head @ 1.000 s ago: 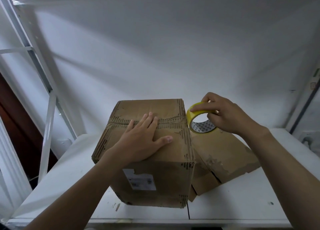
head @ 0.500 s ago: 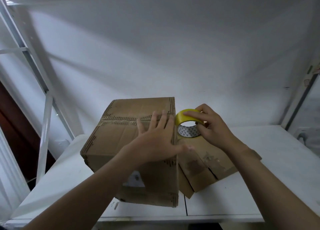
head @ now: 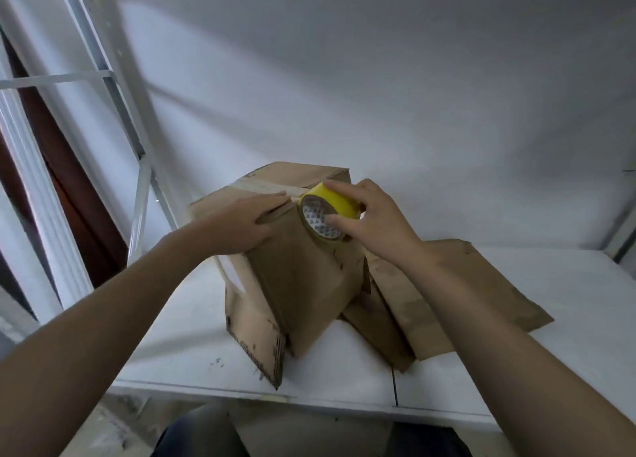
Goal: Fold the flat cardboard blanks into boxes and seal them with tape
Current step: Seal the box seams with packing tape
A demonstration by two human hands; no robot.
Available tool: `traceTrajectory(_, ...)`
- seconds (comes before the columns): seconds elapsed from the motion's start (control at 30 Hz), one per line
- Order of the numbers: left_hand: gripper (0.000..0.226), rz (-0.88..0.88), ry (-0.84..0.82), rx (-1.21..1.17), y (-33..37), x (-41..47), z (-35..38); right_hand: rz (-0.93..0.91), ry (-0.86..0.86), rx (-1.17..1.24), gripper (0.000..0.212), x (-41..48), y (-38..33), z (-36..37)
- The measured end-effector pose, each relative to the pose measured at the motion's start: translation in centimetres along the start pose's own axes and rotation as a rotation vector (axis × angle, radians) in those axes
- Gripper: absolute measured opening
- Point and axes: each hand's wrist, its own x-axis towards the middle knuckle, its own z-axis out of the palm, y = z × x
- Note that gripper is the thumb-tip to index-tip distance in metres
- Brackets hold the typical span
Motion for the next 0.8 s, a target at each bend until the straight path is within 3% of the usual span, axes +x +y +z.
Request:
traceTrajectory(0.27,0.056,-0.038,0.08,0.016,-9.3,-2.0,0.3,0.035,-0.107,-0.05,0.072,0.9,-6.1,6.0)
traceTrajectory(0.43,0.062,-0.026,0.135,-0.038,-12.0,-3.8,1.4,0.016,-0.107,-0.29,0.078,-0.2,-8.0,9.4)
traceTrajectory(0.7,0.053,-0.012,0.233,0.043,-11.2,-4.0,2.5,-0.045,-0.093,-0.584,0.078,-1.4,-8.0,11.0)
traceTrajectory(0.8,0.045,0.02,0.285,-0.039,-10.7,-3.6,2.7,-0.079,-0.106,-0.636,0.066,-1.2,-8.2,10.1)
